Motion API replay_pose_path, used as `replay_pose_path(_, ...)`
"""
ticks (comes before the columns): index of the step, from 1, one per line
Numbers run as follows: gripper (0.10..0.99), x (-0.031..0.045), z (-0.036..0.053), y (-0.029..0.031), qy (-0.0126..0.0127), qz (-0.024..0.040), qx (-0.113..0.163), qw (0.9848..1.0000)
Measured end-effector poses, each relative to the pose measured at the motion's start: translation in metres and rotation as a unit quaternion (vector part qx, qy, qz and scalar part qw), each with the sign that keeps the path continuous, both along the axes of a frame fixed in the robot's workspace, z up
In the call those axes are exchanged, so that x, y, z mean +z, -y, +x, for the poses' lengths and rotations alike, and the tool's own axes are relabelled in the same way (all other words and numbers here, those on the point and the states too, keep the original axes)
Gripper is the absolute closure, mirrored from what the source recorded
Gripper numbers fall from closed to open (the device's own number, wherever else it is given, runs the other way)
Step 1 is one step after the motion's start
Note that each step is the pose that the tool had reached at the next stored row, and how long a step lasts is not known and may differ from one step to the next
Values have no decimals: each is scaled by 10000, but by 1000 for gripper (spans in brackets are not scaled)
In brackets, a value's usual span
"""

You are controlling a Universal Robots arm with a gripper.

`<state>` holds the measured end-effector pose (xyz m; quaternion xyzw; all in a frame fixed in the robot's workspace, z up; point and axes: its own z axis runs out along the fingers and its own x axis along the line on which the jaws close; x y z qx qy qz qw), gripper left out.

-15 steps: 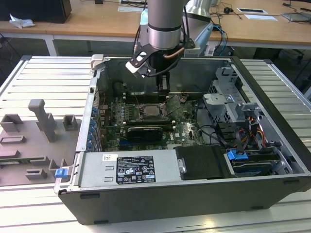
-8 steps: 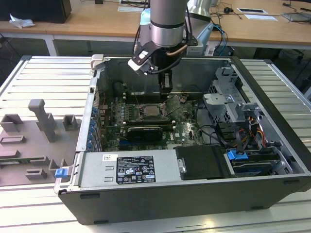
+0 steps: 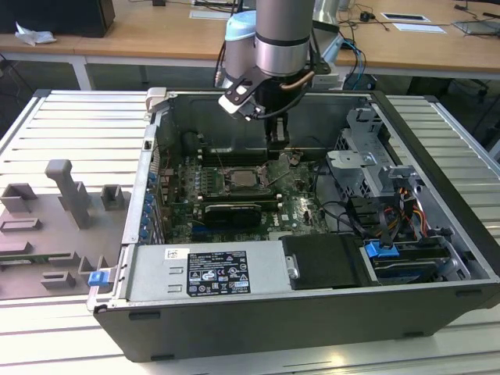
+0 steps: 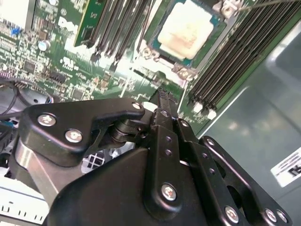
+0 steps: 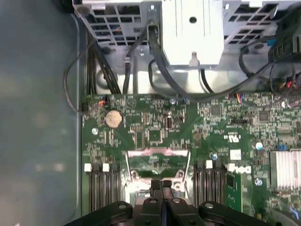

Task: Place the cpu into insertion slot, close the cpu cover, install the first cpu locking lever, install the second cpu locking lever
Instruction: 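Close the cpu cover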

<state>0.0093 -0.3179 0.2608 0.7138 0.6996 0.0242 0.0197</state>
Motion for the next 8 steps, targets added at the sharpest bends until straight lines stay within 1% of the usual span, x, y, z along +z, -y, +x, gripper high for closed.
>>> replay_pose_path(7, 980, -1, 161, 0, 0, 1, -1, 10000)
replay_pose_path(8, 980, -1, 199, 0, 1, 1, 1, 10000)
